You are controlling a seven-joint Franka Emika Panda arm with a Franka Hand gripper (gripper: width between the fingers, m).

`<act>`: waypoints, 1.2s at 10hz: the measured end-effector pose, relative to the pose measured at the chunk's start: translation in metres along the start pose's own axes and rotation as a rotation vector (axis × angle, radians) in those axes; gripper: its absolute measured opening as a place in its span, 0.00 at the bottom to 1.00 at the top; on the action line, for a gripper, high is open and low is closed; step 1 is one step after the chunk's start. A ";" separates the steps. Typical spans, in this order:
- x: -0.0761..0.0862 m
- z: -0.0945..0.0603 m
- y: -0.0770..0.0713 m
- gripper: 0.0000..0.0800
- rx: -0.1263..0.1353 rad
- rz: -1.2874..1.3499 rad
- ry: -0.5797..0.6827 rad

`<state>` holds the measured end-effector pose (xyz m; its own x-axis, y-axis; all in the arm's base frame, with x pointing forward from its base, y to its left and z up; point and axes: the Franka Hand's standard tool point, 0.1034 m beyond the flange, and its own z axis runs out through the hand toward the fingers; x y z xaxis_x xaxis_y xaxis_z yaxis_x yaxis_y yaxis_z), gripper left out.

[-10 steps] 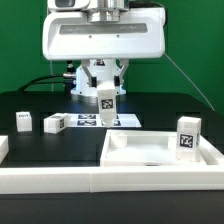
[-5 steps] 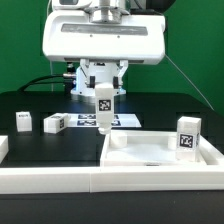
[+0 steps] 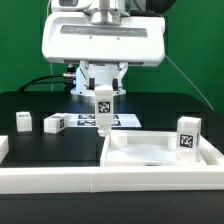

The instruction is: Assemble square table

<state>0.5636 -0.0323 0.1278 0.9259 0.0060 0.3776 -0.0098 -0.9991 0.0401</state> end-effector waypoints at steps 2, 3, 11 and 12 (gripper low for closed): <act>0.017 0.008 0.002 0.36 -0.008 -0.016 0.017; 0.023 0.008 -0.003 0.36 -0.004 -0.022 0.025; 0.030 0.021 -0.021 0.36 -0.001 -0.039 0.042; 0.032 0.022 -0.022 0.36 0.000 -0.045 0.042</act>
Offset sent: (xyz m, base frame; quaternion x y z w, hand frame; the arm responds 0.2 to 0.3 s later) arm 0.0000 0.0000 0.0000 0.0000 0.0000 0.0000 1.0000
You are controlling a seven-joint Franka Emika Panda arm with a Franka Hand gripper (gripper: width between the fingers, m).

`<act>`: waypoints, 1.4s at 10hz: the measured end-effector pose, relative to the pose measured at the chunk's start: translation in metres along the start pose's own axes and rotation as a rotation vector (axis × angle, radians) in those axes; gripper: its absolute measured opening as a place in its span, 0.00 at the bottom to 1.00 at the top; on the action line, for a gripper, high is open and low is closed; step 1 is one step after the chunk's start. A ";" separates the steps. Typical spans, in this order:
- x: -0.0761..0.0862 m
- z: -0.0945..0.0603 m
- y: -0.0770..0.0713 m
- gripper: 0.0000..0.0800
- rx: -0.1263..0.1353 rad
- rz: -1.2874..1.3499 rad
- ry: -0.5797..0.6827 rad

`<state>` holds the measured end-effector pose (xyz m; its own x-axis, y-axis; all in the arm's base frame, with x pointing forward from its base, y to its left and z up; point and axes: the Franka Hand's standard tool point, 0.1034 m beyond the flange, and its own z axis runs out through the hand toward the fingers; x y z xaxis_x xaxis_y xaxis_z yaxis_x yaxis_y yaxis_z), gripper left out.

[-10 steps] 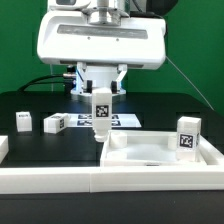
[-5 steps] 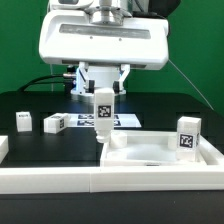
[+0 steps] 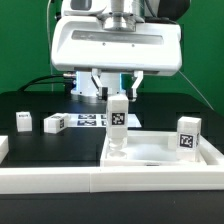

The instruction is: Assemble square table

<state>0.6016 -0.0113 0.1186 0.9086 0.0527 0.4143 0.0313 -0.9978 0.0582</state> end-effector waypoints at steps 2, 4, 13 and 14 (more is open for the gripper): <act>0.000 0.000 0.000 0.36 0.000 -0.004 0.000; -0.003 0.004 0.000 0.36 -0.001 -0.010 -0.007; -0.007 0.018 0.004 0.36 -0.013 -0.064 -0.008; -0.008 0.018 0.003 0.36 -0.017 -0.067 0.001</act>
Offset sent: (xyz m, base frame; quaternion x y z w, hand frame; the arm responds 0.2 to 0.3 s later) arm 0.0084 0.0016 -0.0042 0.0025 0.0113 -0.0277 0.9995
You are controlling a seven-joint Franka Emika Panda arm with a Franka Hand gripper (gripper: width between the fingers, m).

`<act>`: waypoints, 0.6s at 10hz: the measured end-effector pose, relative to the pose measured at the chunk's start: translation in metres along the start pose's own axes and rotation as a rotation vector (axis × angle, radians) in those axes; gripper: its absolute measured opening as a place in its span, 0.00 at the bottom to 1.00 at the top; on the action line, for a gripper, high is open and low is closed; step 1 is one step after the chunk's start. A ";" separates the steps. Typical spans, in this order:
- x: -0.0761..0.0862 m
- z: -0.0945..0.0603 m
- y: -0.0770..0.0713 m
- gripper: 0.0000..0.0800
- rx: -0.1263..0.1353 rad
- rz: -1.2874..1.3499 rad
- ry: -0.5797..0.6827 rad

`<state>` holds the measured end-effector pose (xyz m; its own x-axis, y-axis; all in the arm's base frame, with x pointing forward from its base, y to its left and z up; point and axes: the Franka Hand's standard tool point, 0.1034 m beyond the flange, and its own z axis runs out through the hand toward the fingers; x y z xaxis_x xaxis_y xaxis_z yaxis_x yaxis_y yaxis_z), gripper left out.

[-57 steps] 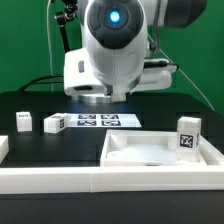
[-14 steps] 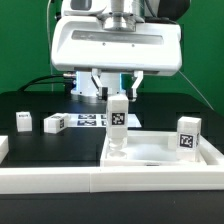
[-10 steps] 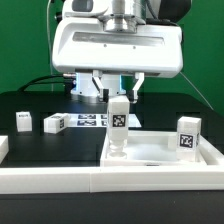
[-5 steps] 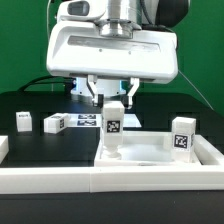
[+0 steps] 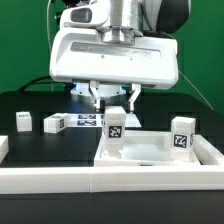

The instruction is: Assemble square table

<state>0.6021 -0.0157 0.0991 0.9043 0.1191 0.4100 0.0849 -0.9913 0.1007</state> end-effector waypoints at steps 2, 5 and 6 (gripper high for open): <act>-0.001 0.000 -0.001 0.36 -0.011 -0.001 0.029; 0.000 0.000 -0.001 0.46 -0.016 -0.003 0.041; 0.000 0.000 -0.001 0.46 -0.016 -0.003 0.041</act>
Offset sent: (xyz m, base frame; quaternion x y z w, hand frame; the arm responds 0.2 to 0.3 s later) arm 0.0000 0.0000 0.0000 0.0000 0.0000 0.0000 1.0000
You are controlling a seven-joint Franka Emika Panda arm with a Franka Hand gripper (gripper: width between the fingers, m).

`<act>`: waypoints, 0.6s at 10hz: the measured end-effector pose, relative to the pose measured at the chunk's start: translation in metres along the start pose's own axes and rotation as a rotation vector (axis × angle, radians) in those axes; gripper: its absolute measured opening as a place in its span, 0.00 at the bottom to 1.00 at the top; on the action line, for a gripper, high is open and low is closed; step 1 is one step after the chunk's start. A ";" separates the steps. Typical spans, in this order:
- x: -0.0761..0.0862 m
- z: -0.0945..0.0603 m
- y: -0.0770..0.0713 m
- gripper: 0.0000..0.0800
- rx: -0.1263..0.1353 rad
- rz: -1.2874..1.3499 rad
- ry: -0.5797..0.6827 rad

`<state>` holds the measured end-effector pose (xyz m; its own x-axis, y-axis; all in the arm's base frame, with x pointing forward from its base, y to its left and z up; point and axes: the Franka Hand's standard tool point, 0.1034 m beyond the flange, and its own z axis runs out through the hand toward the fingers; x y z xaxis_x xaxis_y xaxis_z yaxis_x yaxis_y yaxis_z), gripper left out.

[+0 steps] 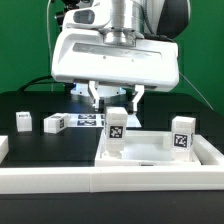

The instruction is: Assemble square table

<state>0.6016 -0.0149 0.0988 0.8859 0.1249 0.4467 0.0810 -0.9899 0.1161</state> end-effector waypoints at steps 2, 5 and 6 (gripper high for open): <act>0.000 0.000 0.000 0.77 0.000 0.000 0.000; 0.000 0.000 0.000 0.81 0.000 0.000 0.000; 0.000 0.000 0.000 0.81 0.000 0.000 0.000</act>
Offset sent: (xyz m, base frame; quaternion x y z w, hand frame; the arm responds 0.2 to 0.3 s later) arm 0.0000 0.0000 0.0000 0.0000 0.0000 0.0000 1.0000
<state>0.6015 -0.0149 0.0987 0.8860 0.1249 0.4466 0.0810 -0.9899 0.1162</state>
